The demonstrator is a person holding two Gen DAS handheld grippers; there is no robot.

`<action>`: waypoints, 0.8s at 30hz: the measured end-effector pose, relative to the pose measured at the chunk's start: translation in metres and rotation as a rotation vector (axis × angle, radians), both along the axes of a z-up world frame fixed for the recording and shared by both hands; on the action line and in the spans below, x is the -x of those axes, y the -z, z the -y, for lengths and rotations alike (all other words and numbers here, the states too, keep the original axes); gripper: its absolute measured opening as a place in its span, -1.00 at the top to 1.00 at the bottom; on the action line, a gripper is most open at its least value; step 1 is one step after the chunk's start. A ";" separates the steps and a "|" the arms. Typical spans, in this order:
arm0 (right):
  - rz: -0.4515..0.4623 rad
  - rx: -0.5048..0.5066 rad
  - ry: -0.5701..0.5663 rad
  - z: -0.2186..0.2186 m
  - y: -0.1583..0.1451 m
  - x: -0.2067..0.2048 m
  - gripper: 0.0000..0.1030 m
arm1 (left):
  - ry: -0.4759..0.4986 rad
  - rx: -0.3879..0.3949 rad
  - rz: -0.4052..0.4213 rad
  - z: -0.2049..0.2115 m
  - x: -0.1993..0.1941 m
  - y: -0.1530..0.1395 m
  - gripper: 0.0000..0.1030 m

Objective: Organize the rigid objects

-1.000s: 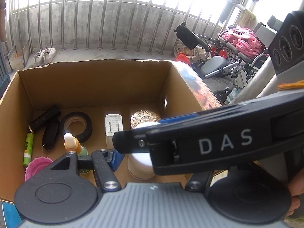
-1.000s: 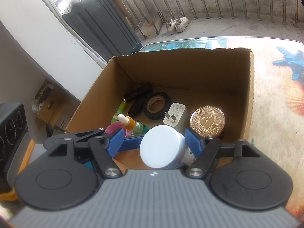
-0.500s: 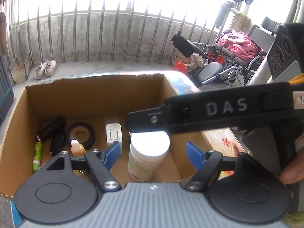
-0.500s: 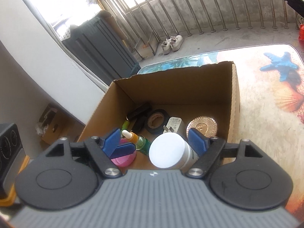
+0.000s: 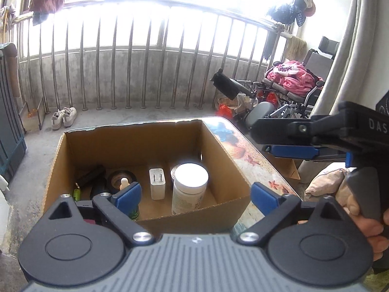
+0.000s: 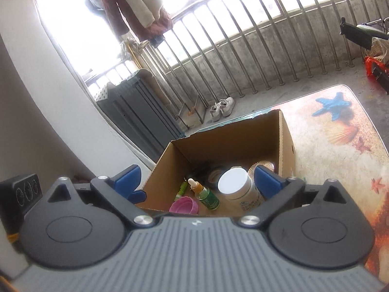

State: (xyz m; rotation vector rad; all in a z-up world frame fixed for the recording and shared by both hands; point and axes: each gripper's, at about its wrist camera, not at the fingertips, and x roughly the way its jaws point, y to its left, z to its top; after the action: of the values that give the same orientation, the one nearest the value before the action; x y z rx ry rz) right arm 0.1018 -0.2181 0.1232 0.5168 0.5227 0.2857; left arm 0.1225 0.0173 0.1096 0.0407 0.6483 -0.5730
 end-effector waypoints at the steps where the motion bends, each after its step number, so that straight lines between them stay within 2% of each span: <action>1: 0.011 0.003 0.013 -0.001 -0.001 0.010 -0.97 | -0.008 -0.004 0.011 -0.003 0.007 -0.002 -0.95; 8: 0.053 0.075 0.115 -0.014 -0.003 0.078 -0.98 | -0.115 -0.060 0.074 -0.021 0.034 -0.013 -0.99; 17: 0.047 0.366 0.292 -0.029 -0.018 0.147 -0.98 | -0.252 -0.154 0.153 -0.032 0.057 -0.011 -0.99; 22: 0.087 0.520 0.363 -0.039 -0.026 0.168 -0.98 | -0.194 -0.106 0.101 -0.038 0.053 -0.008 -0.99; 24: 0.088 0.556 0.374 -0.043 -0.028 0.165 -0.98 | -0.208 -0.095 0.103 -0.038 0.052 -0.003 -0.99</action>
State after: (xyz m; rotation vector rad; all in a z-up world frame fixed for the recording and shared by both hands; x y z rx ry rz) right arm -0.0634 -0.1751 0.1516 0.0530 0.3872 -0.1953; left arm 0.0701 0.0552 0.1128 0.0908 0.5709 -0.3373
